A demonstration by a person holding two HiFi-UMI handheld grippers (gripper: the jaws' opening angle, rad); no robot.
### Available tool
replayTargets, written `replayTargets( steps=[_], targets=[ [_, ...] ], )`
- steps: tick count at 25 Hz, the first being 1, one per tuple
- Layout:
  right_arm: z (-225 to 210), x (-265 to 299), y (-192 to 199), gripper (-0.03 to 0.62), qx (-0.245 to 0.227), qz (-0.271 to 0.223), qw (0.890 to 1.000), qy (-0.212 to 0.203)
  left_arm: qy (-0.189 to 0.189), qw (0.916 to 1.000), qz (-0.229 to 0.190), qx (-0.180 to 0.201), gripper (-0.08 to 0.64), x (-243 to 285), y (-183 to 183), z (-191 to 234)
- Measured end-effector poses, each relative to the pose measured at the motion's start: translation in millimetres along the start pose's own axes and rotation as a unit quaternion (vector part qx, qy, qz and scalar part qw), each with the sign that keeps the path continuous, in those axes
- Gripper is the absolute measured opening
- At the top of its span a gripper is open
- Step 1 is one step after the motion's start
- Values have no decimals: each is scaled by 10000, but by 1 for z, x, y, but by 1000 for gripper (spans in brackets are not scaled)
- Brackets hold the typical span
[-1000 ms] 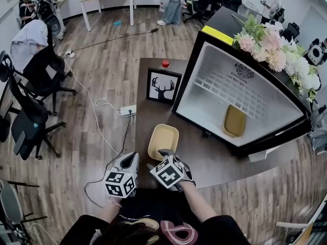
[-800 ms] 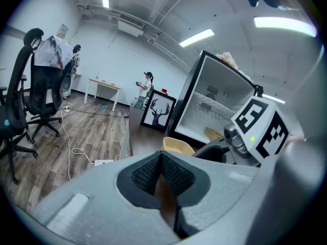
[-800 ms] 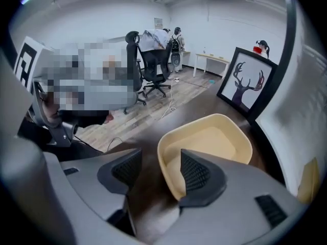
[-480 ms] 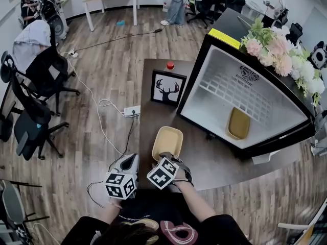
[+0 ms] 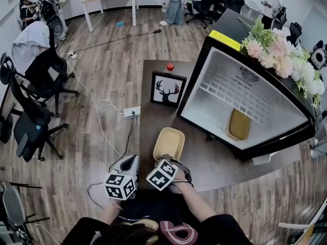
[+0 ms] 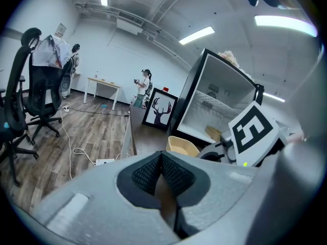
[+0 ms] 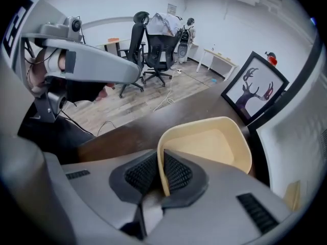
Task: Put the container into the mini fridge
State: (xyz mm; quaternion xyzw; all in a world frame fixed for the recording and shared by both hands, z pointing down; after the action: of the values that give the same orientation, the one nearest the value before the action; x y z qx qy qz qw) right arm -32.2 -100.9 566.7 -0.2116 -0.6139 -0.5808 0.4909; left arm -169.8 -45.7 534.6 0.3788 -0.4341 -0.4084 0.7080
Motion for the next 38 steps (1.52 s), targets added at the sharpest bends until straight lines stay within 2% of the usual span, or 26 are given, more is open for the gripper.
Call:
replayTargets(
  steps=[4,13,17,24,38],
  targets=[
    [1,-3,1,21,-313,-3,9993,185,2,10000,1,-45,8,1,1,0],
    [-7,-21,13,18,-359,29,9992,169,150,9999,25,-38,8,11,5,-8],
    [-10,-36,13,18,-550,46,9981,283,257,9997,34,-17,8,17,6,-14],
    [-17,-49,17,18,-339,-48,9994,97,422,9991,56,53,8,25,8,-24],
    [-61,-79,22,18,-276,-108,9986,447,702,9968,170,332,8,32,5,-37]
  ],
)
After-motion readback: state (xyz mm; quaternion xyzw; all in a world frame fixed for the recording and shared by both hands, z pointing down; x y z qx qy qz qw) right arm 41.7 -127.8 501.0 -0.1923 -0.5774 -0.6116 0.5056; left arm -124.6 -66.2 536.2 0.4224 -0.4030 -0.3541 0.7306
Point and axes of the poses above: the fingertips, and each gripper's own axes: x forward along the fingers, z to its left, y out of its underside, the point moved 9 cm from there along -x, backward along the fingers, and after that the axes turned 8 degrees about -z, right-handed, at the moved point
